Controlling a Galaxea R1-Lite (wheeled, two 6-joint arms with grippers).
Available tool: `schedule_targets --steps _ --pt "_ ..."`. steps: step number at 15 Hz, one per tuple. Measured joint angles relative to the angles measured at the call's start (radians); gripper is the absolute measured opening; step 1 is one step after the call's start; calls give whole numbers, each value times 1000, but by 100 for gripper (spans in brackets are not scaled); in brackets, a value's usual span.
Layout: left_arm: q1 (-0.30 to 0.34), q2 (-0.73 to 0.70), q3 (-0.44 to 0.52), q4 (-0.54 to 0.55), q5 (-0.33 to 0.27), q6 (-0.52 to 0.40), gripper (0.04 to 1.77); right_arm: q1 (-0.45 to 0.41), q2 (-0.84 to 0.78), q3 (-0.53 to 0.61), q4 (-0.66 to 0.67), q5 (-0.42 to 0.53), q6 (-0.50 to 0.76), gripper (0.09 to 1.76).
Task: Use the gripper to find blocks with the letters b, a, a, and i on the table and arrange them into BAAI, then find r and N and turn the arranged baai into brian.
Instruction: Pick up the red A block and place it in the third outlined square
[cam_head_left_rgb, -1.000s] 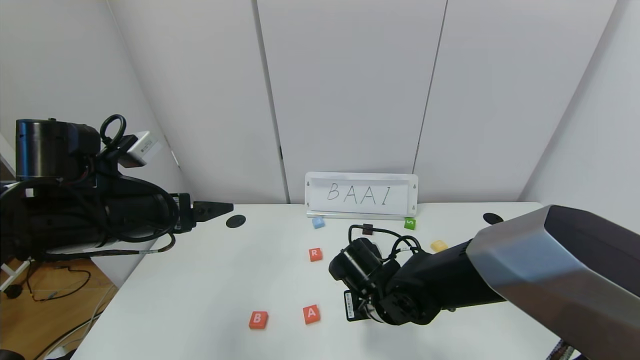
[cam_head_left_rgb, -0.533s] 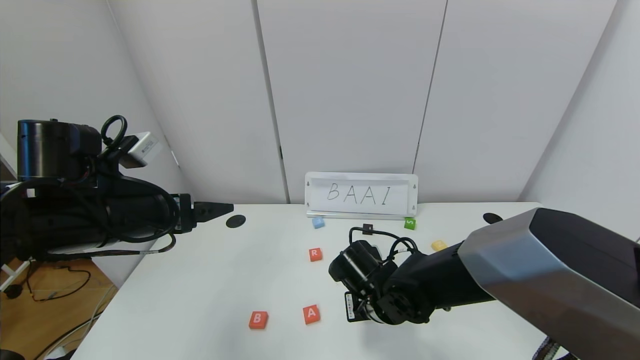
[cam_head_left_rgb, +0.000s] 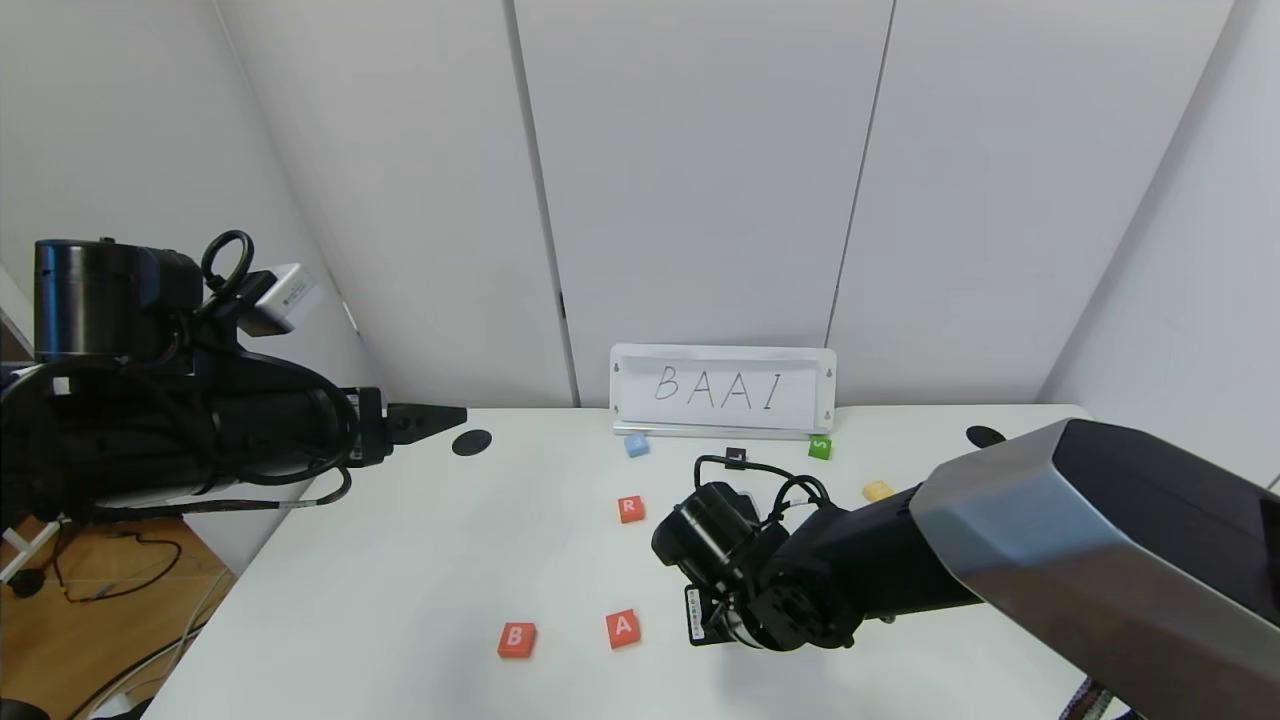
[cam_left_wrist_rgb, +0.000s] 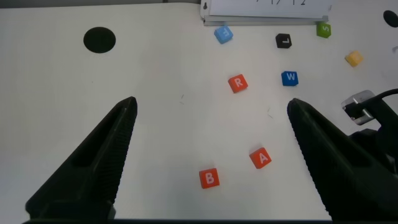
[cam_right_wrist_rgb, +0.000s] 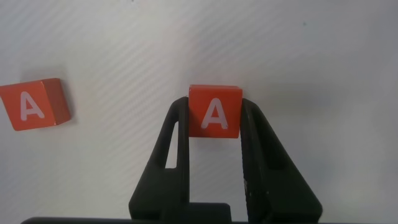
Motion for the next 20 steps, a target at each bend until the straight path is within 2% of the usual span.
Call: schedule_targets --steps 18,20 --pt "0 0 -1 0 0 1 172 3 17 -11 14 0 7 54" --pt "0 0 -1 0 0 1 172 3 17 -11 14 0 7 78"
